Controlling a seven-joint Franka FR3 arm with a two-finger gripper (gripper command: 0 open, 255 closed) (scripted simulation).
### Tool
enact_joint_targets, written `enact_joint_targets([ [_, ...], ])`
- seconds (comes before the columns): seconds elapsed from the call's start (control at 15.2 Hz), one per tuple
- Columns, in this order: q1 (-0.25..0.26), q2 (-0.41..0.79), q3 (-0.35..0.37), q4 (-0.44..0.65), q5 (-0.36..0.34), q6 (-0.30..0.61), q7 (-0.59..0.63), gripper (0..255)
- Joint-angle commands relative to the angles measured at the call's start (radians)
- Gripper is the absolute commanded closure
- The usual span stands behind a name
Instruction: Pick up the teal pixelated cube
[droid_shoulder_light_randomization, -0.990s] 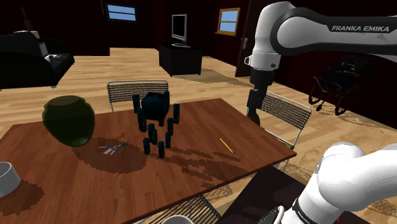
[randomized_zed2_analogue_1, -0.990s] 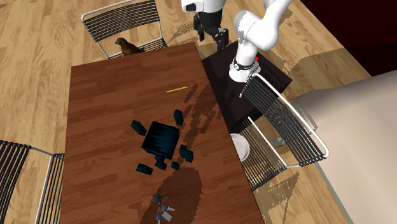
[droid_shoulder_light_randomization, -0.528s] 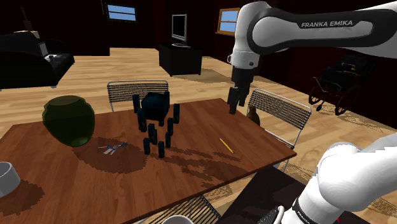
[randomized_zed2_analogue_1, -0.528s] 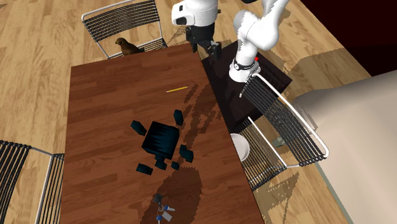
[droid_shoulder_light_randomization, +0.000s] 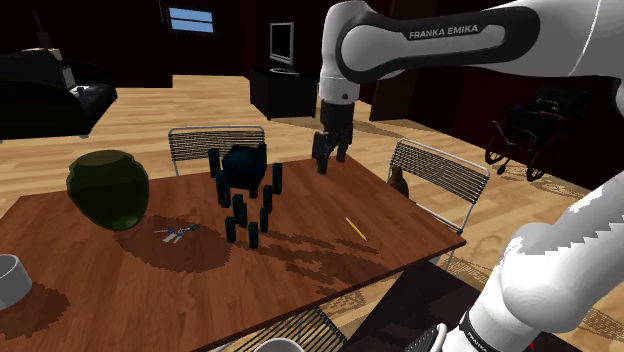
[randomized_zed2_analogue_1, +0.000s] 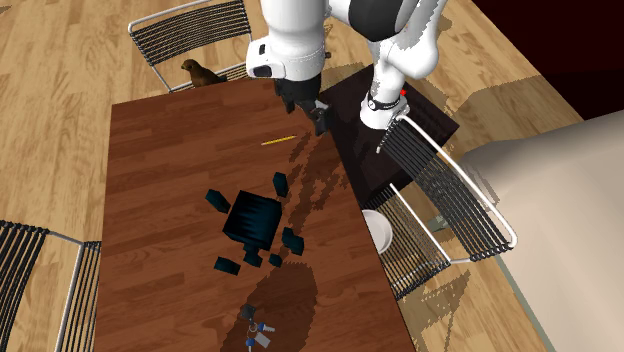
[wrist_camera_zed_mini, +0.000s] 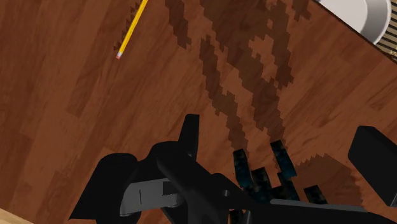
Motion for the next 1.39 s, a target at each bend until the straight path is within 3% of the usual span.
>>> enact_joint_targets([
  [0.0,0.005,0.083,0.020,0.082,-0.008,0.007,0.028,0],
  [0.53,0.041,0.392,0.074,0.428,-0.076,-0.012,0.131,0],
  [1.19,0.042,0.396,0.073,0.332,-0.077,0.089,0.132,0],
  [1.25,0.042,0.397,0.073,0.332,-0.078,0.089,0.132,255],
  [1.32,0.042,0.397,0.073,0.332,-0.078,0.089,0.133,255],
])
